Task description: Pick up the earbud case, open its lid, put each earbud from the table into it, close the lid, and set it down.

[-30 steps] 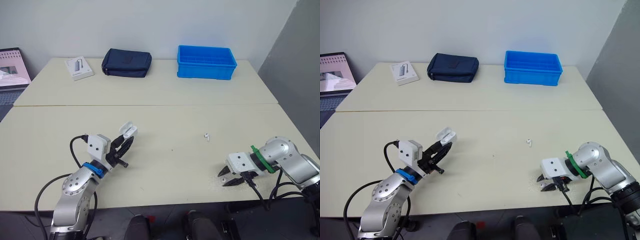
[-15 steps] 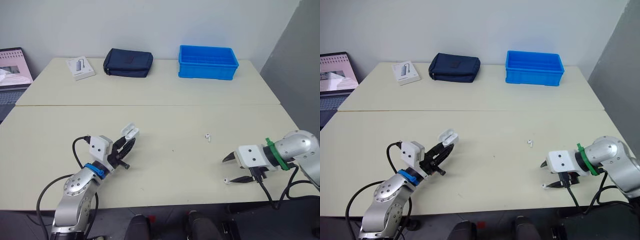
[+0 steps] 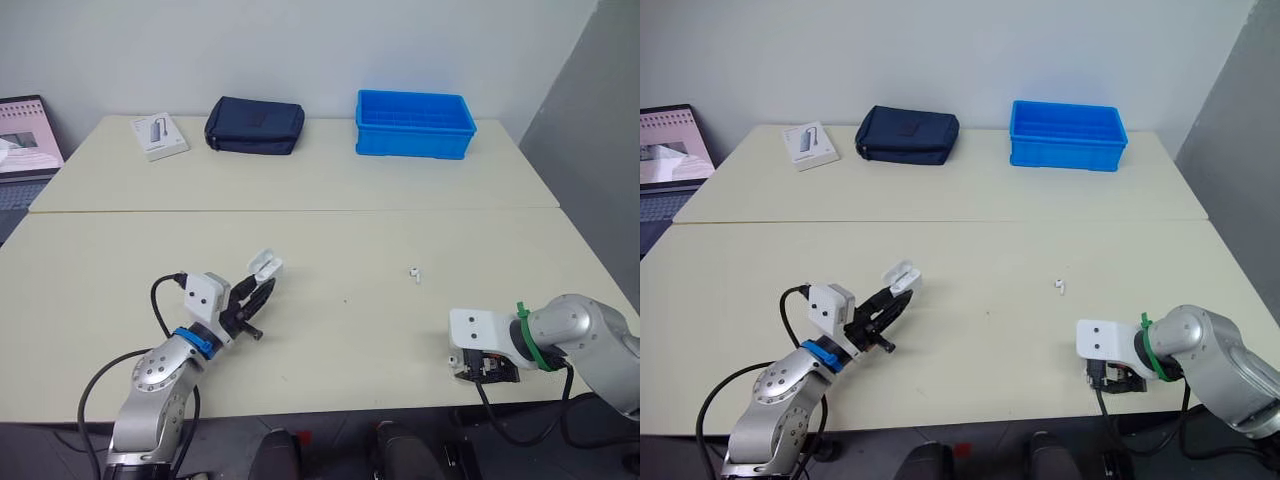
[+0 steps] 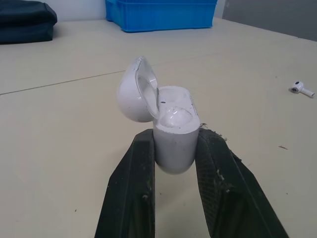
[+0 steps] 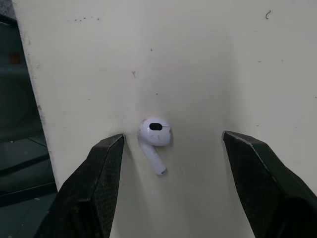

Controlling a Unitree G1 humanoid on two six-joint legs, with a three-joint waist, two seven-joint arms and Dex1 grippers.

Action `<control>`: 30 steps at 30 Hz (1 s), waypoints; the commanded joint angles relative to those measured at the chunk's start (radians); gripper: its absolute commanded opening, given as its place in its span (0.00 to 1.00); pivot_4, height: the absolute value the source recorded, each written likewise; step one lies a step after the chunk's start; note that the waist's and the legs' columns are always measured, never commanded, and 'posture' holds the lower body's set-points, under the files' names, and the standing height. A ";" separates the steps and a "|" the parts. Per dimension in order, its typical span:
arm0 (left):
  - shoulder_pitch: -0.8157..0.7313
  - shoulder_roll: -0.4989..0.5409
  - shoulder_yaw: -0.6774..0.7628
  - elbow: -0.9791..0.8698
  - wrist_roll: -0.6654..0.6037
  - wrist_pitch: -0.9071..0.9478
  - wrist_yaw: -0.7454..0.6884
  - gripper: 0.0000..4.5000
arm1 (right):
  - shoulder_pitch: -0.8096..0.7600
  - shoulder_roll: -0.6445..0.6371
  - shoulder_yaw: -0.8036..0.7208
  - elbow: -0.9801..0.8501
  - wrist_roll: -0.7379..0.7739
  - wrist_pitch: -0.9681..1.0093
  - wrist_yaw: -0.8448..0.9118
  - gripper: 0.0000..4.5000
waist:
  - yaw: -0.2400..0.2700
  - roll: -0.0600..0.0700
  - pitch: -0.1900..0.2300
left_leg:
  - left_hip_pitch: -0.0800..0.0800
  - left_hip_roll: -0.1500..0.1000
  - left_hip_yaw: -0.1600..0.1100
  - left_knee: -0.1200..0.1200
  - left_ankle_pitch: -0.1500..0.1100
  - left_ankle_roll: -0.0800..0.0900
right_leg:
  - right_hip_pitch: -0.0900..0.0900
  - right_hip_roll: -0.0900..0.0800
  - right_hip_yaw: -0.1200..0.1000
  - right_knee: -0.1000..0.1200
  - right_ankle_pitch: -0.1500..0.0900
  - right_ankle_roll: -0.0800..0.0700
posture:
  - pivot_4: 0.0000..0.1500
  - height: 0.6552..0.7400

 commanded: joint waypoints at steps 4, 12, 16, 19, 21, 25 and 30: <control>-0.001 0.004 0.006 -0.028 0.003 -0.008 0.009 0.17 | -0.008 0.009 0.018 -0.011 -0.004 0.033 -0.002 0.60 | 0.000 -0.001 -0.001 | 0.001 0.000 0.000 0.000 0.000 0.000 | 0.000 0.000 0.000 0.000 0.000 -0.001 | 1.00 0.99; 0.000 0.001 0.002 -0.025 0.004 -0.012 0.011 0.17 | 0.002 0.014 0.023 -0.031 -0.001 0.047 -0.007 0.09 | -0.002 -0.002 -0.001 | 0.002 0.000 0.000 0.000 0.000 0.000 | 0.002 0.000 0.001 0.000 0.000 -0.001 | 1.00 0.99; -0.003 0.000 0.000 -0.018 0.005 -0.018 0.007 0.17 | 0.001 0.008 -0.009 -0.038 0.024 0.045 0.002 0.09 | -0.002 -0.002 -0.001 | 0.002 0.000 0.000 0.000 0.000 0.000 | 0.002 0.000 0.000 0.000 -0.001 -0.001 | 1.00 0.99; -0.008 -0.003 -0.002 -0.012 0.002 -0.028 0.000 0.17 | -0.026 0.022 -0.075 -0.037 0.078 0.040 0.012 0.09 | -0.002 -0.002 -0.001 | 0.002 0.000 0.000 -0.001 0.000 0.000 | 0.001 0.000 0.000 0.000 -0.001 -0.001 | 1.00 0.99; -0.013 -0.005 -0.002 -0.009 -0.002 -0.035 -0.006 0.17 | -0.069 0.060 -0.120 -0.035 0.136 0.072 0.011 0.09 | -0.003 -0.002 -0.001 | 0.002 0.000 0.000 -0.001 0.000 0.000 | 0.001 0.000 0.000 0.000 -0.001 -0.001 | 1.00 0.99; -0.022 -0.018 -0.005 -0.020 -0.015 -0.041 -0.009 0.17 | -0.206 0.256 -0.202 -0.022 0.276 0.192 -0.062 0.09 | -0.005 -0.003 -0.001 | 0.002 0.000 -0.001 -0.002 0.000 0.000 | 0.001 0.001 0.000 0.000 0.001 0.001 | 1.00 0.99; -0.044 -0.053 -0.018 -0.049 -0.015 -0.051 0.005 0.17 | -0.305 0.657 -0.304 0.025 0.397 0.270 -0.296 0.09 | -0.002 -0.003 -0.001 | 0.001 0.000 -0.002 -0.005 0.000 0.000 | 0.000 0.002 0.000 0.000 0.002 0.003 | 1.00 0.99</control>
